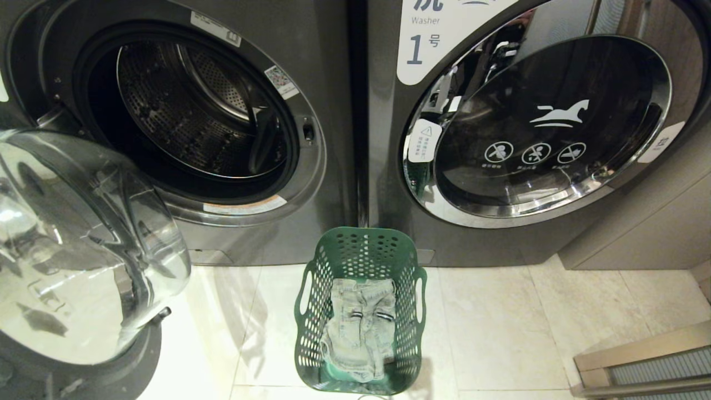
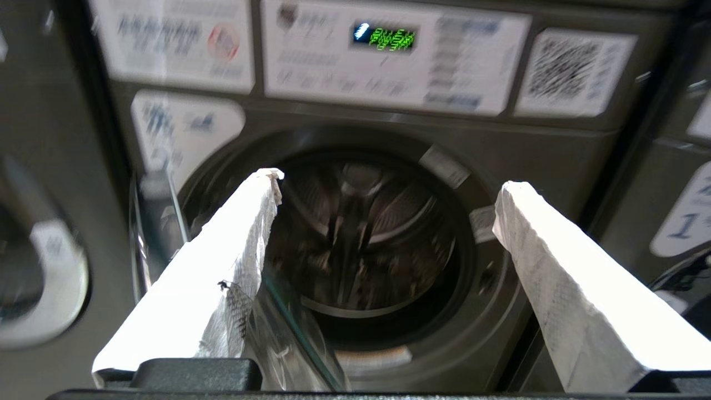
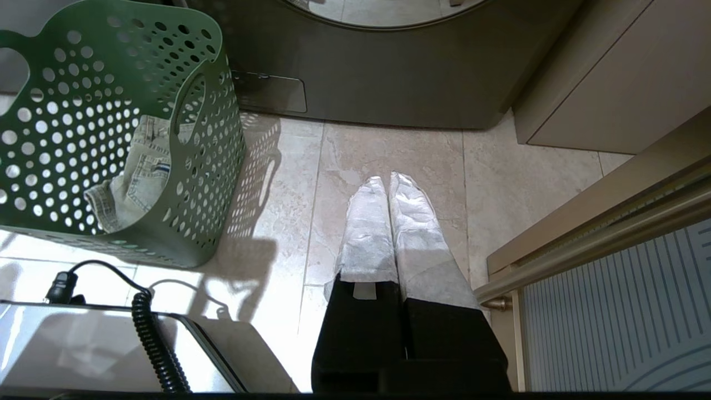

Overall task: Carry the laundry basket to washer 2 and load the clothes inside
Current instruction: Open the lid of the washing machine

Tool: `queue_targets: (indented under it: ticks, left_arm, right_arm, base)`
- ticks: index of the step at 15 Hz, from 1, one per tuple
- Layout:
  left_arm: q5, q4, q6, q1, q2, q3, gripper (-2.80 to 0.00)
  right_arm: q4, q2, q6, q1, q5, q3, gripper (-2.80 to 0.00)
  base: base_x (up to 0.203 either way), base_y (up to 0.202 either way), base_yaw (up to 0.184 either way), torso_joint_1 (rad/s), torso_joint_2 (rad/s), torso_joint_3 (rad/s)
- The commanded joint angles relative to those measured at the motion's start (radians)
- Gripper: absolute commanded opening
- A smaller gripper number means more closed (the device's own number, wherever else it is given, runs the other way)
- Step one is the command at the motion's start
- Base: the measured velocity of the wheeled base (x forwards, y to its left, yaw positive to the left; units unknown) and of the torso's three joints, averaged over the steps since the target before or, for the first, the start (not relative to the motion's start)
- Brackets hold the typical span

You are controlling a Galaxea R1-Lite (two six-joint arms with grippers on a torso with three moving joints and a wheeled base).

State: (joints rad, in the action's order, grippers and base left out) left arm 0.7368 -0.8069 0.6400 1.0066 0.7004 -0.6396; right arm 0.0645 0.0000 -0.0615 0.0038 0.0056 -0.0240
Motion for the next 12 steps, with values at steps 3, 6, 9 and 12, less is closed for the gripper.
queue_targets:
  ticks: [3, 6, 9, 12]
  left_arm:
    - [0.006, 0.094, -0.058, -0.014, 0.061, -0.046, 0.00]
    - [-0.006, 0.209, -0.187, -0.066, 0.160, -0.156, 0.00]
    - [-0.149, 0.403, -0.345, -0.204, 0.295, -0.275, 0.00]
    - [-0.374, 0.517, -0.469, -0.317, 0.442, -0.404, 0.00]
  right_arm:
    - [0.000, 0.001, -0.001, 0.001, 0.001, -0.001, -2.80]
    - [0.001, 0.000, -0.001, 0.001, 0.000, -0.001, -2.80]
    - [0.001, 0.001, 0.000, 0.001, 0.001, 0.000, -2.80]
    - [0.001, 0.001, -0.001, 0.000, 0.001, -0.001, -2.80]
  base:
    - [0.000, 0.000, 0.000, 0.000, 0.00, 0.000]
    - [0.000, 0.000, 0.000, 0.000, 0.00, 0.000]
    - [0.000, 0.000, 0.000, 0.000, 0.00, 0.000]
    - [0.000, 0.000, 0.000, 0.000, 0.00, 0.000]
